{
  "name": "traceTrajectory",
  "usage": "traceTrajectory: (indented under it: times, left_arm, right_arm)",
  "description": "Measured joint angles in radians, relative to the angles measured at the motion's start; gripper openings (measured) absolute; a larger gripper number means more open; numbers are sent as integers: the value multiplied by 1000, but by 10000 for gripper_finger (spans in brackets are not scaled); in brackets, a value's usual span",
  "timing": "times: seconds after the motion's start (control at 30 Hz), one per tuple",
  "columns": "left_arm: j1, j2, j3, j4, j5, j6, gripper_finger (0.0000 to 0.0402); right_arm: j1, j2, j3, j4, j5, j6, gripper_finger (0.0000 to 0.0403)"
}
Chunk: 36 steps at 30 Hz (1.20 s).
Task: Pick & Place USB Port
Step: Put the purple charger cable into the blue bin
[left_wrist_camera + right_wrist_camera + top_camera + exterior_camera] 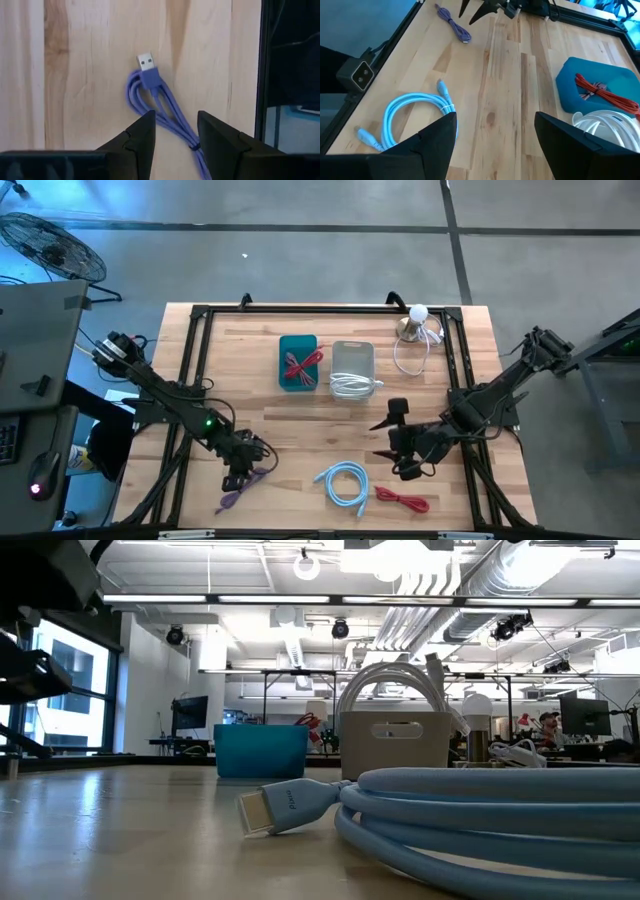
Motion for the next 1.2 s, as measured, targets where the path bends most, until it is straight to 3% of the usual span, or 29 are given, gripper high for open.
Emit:
traceTrajectory:
  times: [0.7, 1.2]
  left_arm:
    - [0, 0, -1, -55, 33, -24, 143]
    - [0, 0, -1, -45, -21, -21, 143]
  right_arm:
    - [7, 0, 0, -34, -21, 7, 261]
    - [55, 0, 0, -35, 10, 23, 261]
